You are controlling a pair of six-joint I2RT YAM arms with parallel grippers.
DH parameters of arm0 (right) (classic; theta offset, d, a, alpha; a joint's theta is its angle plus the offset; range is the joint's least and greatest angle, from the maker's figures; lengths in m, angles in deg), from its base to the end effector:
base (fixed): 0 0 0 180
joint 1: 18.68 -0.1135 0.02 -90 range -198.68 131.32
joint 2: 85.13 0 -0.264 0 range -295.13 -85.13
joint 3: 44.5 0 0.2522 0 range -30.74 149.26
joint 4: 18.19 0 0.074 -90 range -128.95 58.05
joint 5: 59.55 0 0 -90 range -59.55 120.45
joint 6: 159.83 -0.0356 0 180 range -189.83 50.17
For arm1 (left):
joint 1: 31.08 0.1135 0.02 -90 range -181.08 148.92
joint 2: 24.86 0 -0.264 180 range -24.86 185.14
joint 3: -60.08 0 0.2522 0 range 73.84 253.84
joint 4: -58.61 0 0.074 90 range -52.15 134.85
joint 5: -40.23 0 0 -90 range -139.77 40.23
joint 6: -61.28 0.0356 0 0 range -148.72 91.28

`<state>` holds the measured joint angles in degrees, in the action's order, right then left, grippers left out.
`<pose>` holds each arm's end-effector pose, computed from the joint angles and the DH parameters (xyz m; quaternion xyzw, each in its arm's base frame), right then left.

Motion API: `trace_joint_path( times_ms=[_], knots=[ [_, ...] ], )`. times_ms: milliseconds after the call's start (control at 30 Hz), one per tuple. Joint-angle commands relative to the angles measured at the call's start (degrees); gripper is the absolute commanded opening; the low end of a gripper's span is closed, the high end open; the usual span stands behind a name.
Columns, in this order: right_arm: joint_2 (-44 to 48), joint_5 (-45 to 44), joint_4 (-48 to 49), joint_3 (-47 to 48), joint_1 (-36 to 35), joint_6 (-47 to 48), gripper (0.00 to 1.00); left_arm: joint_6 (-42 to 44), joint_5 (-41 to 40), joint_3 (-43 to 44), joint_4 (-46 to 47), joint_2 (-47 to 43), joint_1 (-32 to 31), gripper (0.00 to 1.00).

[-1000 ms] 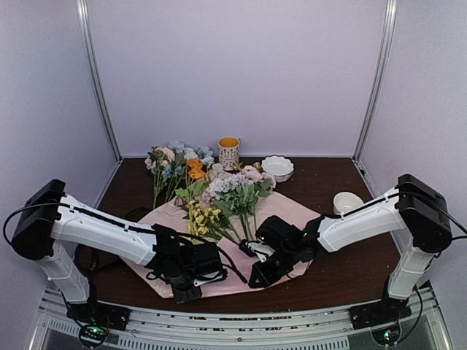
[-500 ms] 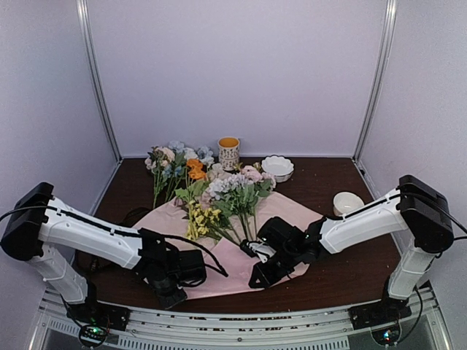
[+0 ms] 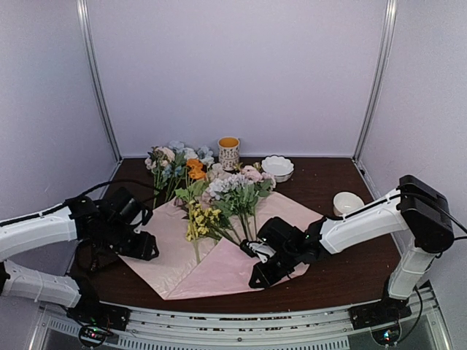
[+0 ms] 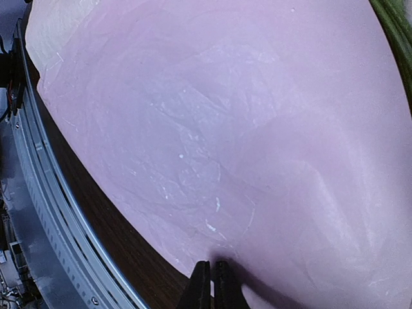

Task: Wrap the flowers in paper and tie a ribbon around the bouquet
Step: Press the fold line on the 1/4-folded wrapping paper, then pick up the one-fourth-folded wrapping paper from the center of the board.

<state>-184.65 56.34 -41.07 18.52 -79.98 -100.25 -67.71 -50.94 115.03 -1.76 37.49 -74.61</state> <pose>0.1402 0.2885 0.1326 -0.3073 0.8903 0.3351 0.0242 0.1376 -0.1297 0.2134 0.0369 0.9805 -0.1196 0.1515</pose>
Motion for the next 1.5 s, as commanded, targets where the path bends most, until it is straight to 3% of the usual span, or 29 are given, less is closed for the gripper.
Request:
trace_joint_path(
  times_ms=[0,200,333,533,667,767,900,1000,1233,1467],
  knots=[
    [0.1,-3.1,-4.6,-0.6,-0.1,0.0,0.05,-3.9,6.3,-5.8,7.3,-4.7,13.2,0.63],
    [0.1,-3.1,-5.2,-0.6,-0.1,0.2,0.04,-9.2,8.2,-11.8,11.0,-6.0,19.0,0.74],
    [-0.1,-2.9,-5.2,-0.7,-0.1,0.2,0.04,-12.8,8.2,-17.0,11.4,-8.5,23.8,0.74],
    [-0.4,-2.4,-4.8,-0.5,-0.1,0.0,0.04,-17.4,8.0,-22.8,13.1,-14.0,23.9,0.75],
    [-0.9,-2.2,-5.4,0.4,-0.1,0.5,0.04,-17.6,8.7,-24.6,18.9,-13.8,23.9,0.73],
    [-1.1,-2.2,-6.4,2.0,-0.1,1.4,0.04,-16.8,8.5,-24.0,20.7,-12.0,24.0,0.6],
    [-1.7,-1.9,-7.4,6.1,-0.1,3.1,0.04,-15.6,7.7,-22.7,19.9,-11.2,24.0,0.21],
    [-3.4,0.3,-8.0,10.1,-0.1,5.1,0.04,-15.1,7.6,-23.0,20.2,-13.2,24.0,0.02],
    [-10.9,0.9,-10.0,17.1,0.6,5.9,0.04,-13.5,6.6,-22.0,17.5,-19.5,23.9,0.0],
    [-12.5,0.3,-8.9,16.4,2.2,4.0,0.04,-10.6,8.4,-18.0,15.8,-22.5,23.0,0.0]
  ],
)
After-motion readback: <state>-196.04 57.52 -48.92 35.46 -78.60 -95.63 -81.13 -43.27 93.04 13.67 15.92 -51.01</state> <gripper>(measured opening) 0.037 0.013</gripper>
